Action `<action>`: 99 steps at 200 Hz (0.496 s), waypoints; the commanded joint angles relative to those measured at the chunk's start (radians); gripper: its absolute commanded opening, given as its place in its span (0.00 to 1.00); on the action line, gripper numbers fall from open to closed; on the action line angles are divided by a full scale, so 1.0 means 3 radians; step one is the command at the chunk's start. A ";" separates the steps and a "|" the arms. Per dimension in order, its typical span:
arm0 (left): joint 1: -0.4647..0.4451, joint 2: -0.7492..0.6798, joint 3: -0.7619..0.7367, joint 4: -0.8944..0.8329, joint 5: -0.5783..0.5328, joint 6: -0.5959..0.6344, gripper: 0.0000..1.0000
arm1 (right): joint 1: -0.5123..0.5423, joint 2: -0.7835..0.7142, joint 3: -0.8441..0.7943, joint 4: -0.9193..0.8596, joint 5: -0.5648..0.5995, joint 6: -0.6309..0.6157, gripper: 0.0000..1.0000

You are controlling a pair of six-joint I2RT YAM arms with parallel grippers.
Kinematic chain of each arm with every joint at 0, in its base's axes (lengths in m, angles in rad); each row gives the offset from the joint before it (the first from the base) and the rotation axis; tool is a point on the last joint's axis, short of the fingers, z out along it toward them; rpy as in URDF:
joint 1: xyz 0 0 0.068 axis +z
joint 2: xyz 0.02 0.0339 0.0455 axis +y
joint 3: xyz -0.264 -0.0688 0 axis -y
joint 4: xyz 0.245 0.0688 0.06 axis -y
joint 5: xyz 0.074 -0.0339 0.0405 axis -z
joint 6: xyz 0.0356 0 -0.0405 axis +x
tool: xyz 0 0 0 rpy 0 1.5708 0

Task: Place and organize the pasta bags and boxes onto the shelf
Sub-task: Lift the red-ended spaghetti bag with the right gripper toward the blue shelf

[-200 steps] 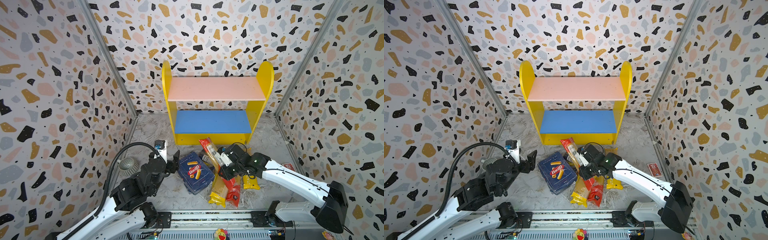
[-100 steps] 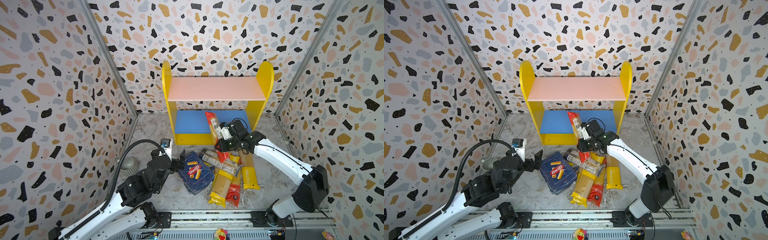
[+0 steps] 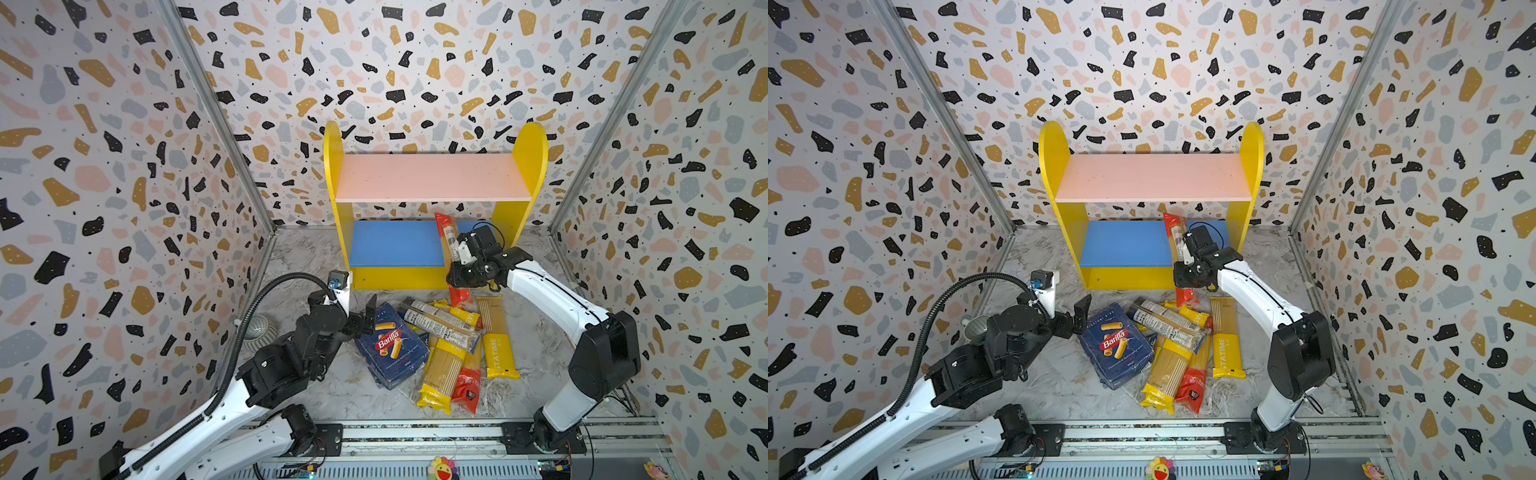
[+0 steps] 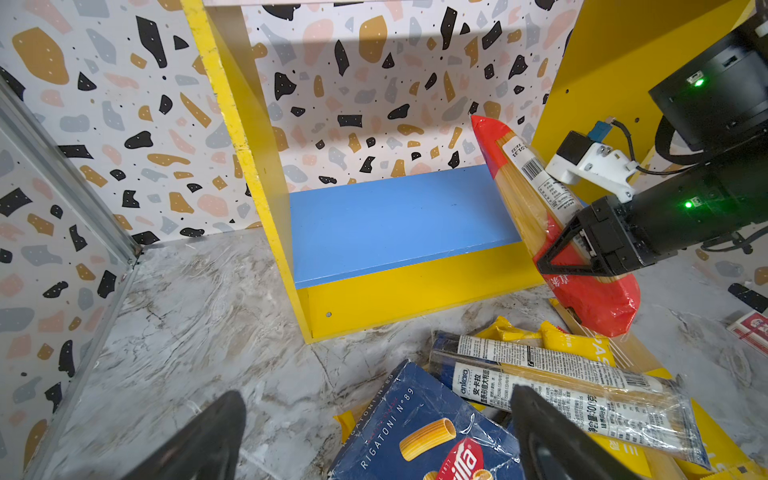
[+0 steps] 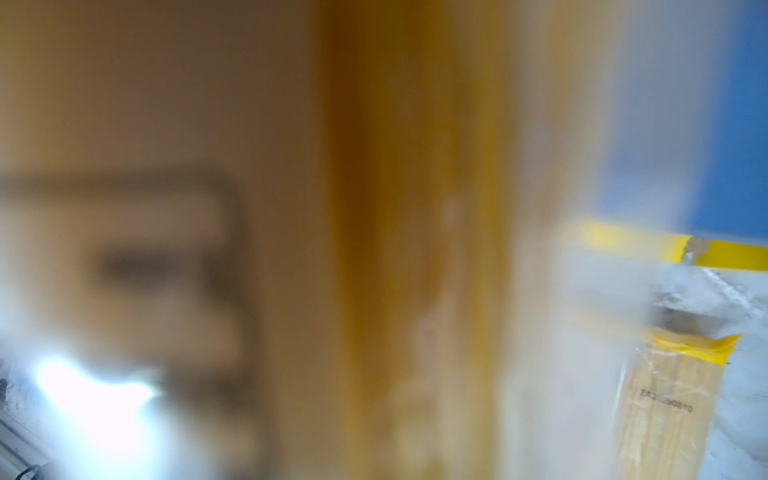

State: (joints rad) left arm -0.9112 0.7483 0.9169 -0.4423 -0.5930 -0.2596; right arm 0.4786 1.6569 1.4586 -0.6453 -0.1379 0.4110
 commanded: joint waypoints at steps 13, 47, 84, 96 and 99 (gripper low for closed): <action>-0.0011 0.0003 0.0119 0.0115 0.0015 0.0109 1.00 | -0.0082 -0.0072 0.0435 0.0219 0.0386 -0.0130 0.27; -0.0010 0.0016 0.0126 0.0123 0.0026 0.0127 0.99 | -0.0137 0.0110 0.0642 0.0136 0.0796 -0.0184 0.27; -0.0010 0.0059 0.0129 0.0140 0.0069 0.0134 1.00 | -0.0246 0.0258 0.0727 0.0170 0.0997 -0.0192 0.27; -0.0010 0.0080 0.0134 0.0140 0.0080 0.0133 0.99 | -0.0278 0.0293 0.0737 0.0196 0.1068 -0.0196 0.27; -0.0010 0.0082 0.0134 0.0140 0.0084 0.0134 0.99 | -0.0285 0.0300 0.0737 0.0204 0.1081 -0.0199 0.27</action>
State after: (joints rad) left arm -0.9112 0.7666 0.9173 -0.4404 -0.5812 -0.2409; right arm 0.4118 1.7767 1.6093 -0.6628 0.0937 0.3695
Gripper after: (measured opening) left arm 0.995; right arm 0.311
